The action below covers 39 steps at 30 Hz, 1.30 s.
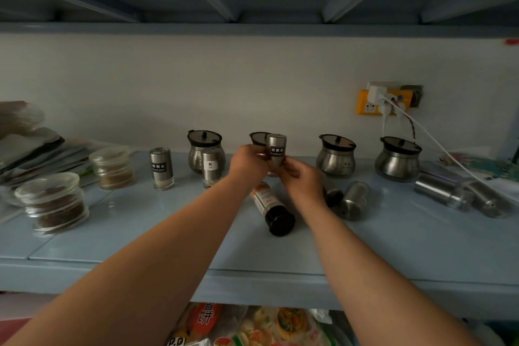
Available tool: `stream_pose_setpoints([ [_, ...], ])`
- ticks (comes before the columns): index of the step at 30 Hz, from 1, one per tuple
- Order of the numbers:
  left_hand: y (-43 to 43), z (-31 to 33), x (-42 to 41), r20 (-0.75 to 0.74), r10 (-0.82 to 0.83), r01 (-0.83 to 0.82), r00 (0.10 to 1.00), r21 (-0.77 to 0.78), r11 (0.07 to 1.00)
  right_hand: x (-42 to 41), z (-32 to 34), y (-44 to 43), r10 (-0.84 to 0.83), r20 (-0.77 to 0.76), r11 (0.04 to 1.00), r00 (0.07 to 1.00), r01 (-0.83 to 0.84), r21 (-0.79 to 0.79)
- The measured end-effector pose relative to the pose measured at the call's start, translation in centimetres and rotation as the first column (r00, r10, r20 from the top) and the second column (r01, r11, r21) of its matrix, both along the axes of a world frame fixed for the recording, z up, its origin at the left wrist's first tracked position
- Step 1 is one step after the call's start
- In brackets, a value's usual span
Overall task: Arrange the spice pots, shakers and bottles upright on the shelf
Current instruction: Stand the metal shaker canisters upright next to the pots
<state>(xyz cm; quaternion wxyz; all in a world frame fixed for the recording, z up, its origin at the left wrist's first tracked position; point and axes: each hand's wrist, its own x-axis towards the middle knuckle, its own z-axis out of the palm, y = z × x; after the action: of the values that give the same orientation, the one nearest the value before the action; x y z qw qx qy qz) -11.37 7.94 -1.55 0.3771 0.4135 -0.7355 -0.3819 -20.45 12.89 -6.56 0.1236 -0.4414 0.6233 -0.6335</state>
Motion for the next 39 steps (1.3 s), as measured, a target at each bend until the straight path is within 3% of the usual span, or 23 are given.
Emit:
stream_pose_setpoints([
  [6, -0.7, -0.9, -0.4, 0.123, 0.044, -0.042, 0.991, -0.019, 0.999, 0.3, 0.6, 0.8, -0.035, -0.024, 0.99, 0.999, 0.038, 0.133],
  [16, -2.0, -2.1, 0.4, 0.217, 0.073, -0.08, 0.973, 0.024, 0.997, 0.3, 0.1, 0.4, 0.041, -0.1, 0.956, 0.994, -0.01, 0.293],
  [37, -1.7, -1.1, 0.2, 0.311, 0.066, -0.094, 0.948, 0.077, 0.993, 0.5, 0.3, 0.6, 0.042, -0.155, 0.941, 0.987, 0.013, 0.339],
  [39, -1.5, -0.9, 0.3, 0.268, 0.067, -0.101, 0.961, 0.113, 0.988, 0.5, 0.3, 0.6, 0.04, -0.165, 0.95, 0.986, 0.013, 0.311],
])
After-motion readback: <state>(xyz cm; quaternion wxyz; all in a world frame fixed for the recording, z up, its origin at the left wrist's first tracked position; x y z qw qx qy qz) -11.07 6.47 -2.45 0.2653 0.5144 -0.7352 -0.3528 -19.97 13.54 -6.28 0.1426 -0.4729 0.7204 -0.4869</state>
